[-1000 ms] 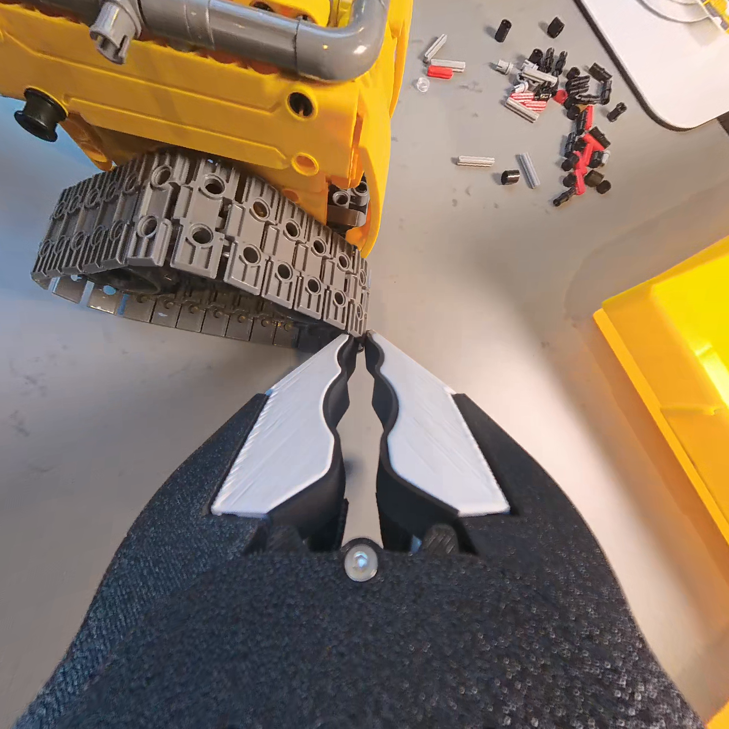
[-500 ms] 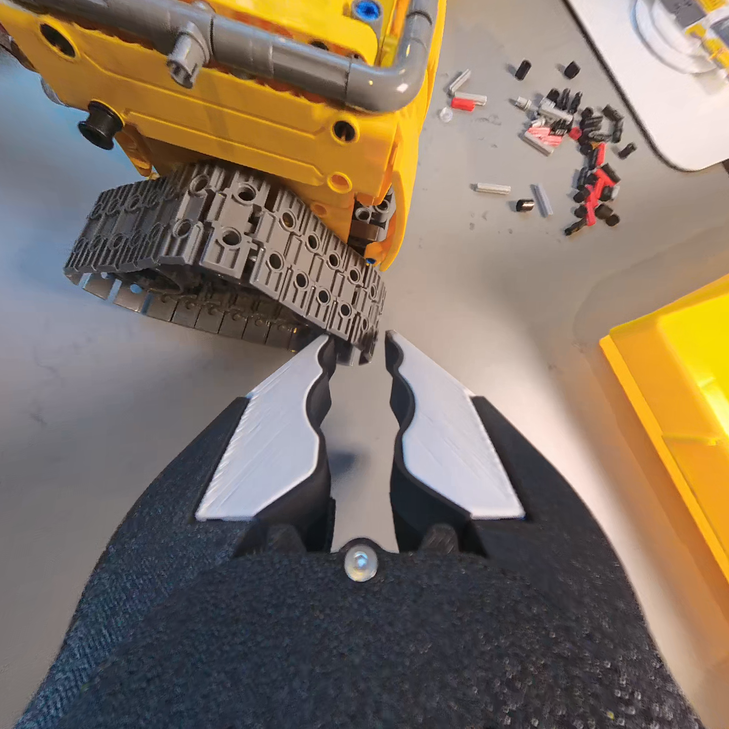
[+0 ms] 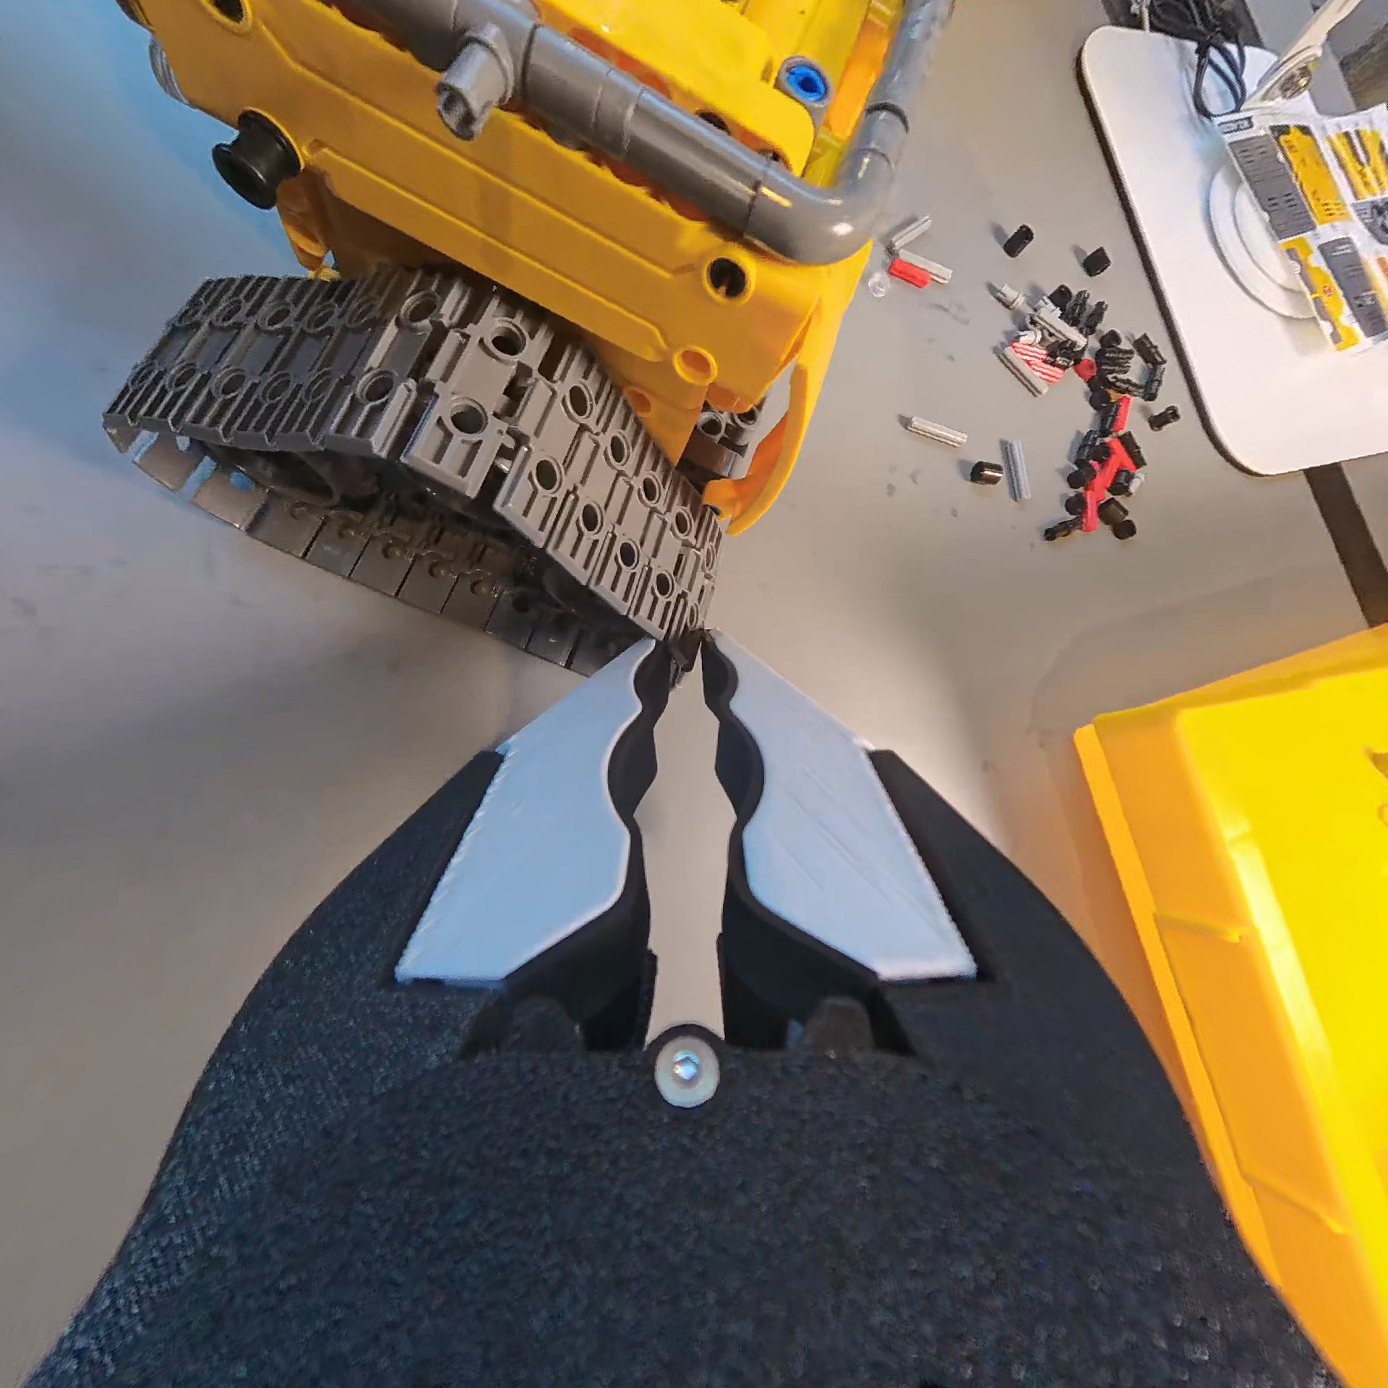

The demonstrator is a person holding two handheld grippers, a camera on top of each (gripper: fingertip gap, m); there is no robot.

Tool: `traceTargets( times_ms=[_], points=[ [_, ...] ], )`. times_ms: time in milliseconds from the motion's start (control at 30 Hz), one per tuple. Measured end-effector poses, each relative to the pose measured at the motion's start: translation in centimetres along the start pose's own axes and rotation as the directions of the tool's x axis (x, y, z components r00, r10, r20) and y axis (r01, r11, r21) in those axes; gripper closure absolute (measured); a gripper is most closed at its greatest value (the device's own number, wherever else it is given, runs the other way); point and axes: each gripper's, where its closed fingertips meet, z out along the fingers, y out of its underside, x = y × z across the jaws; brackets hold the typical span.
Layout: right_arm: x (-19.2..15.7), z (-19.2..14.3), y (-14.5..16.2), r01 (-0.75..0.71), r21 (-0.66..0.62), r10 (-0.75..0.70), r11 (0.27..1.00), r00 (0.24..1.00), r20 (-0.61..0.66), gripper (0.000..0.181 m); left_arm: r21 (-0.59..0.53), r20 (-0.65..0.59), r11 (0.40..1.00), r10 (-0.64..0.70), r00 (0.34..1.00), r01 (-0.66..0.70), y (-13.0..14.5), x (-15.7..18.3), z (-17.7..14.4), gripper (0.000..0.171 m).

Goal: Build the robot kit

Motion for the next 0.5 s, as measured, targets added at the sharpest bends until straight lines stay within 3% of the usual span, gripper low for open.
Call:
traceTargets(
  times_ms=[100,500],
  points=[
    [-0.07,0.0,0.08,-0.068,0.006,0.068,0.998,0.997,0.03,0.176,0.004,-0.002,1.0,-0.003,1.0,0.003,0.0,-0.01,0.0,0.123],
    [-0.5,0.29,0.2,-0.055,-0.09,0.057,0.994,0.998,0.028,0.178,-0.046,0.015,0.998,0.04,0.999,-0.039,0.18,0.01,-0.16,0.128]
  ],
)
